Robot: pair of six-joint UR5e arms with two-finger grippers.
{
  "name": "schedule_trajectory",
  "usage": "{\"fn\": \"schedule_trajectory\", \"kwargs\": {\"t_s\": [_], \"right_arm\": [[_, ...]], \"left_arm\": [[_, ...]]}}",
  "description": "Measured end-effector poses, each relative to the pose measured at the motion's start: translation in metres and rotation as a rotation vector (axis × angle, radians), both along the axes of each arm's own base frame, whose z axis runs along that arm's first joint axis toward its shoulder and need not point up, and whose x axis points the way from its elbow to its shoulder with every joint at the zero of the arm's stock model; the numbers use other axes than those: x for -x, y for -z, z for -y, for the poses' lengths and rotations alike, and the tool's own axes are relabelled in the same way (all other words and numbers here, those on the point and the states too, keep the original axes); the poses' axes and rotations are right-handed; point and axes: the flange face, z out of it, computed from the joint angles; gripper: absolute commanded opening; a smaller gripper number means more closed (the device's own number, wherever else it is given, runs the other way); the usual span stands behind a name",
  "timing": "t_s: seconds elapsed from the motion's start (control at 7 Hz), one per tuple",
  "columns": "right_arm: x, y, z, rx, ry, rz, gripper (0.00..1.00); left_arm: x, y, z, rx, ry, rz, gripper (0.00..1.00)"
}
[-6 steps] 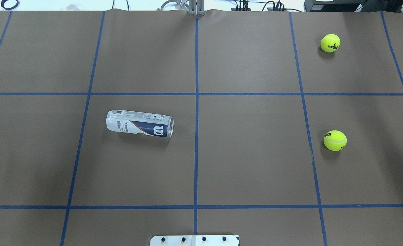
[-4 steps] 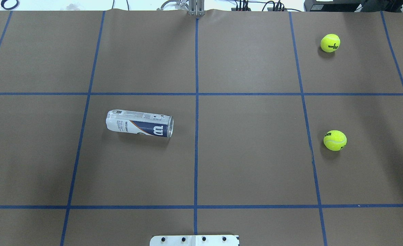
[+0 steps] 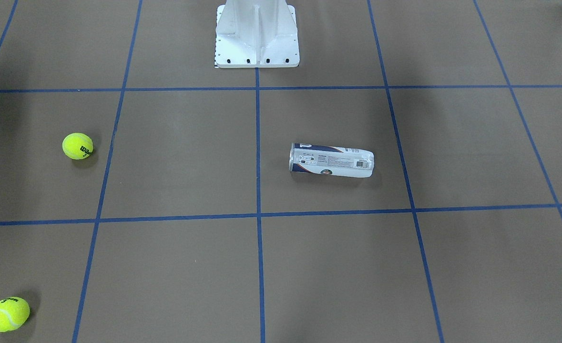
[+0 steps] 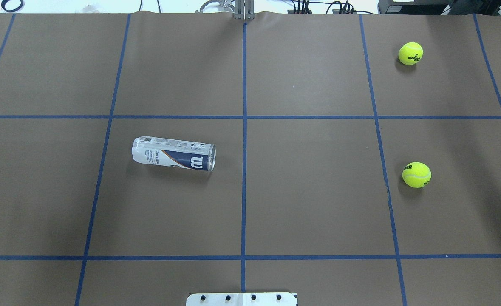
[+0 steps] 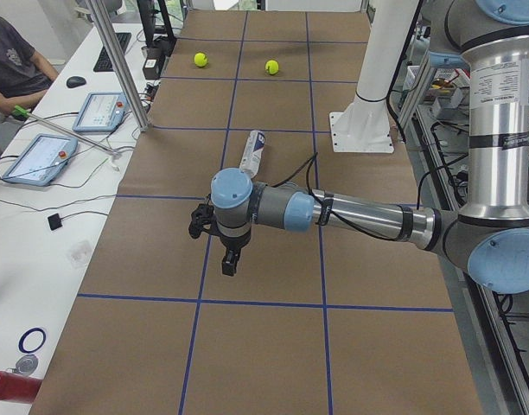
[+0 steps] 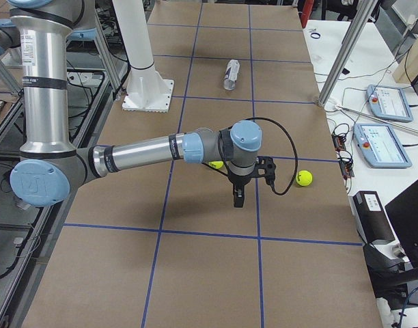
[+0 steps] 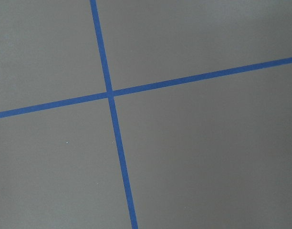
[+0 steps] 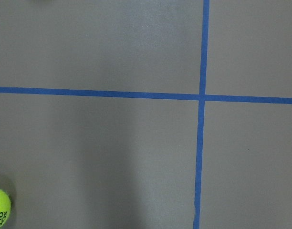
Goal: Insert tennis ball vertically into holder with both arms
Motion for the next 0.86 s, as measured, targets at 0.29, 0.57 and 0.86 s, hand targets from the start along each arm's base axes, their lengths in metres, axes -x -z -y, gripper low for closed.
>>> {"fn": "schedule_trajectory", "kwargs": {"t_s": [0.29, 0.57, 0.86], "right_arm": [[0.000, -0.001, -0.001, 0.003, 0.000, 0.002, 1.00], [0.000, -0.002, -0.002, 0.004, 0.001, 0.004, 1.00], [0.001, -0.002, -0.002, 0.005, 0.003, 0.008, 1.00]], "left_arm": [[-0.001, 0.004, 0.001, -0.004, -0.002, -0.012, 0.99], [-0.003, 0.009, 0.003, -0.018, -0.007, -0.019, 0.99], [-0.014, 0.026, 0.014, -0.092, -0.037, -0.027, 0.98]]}}
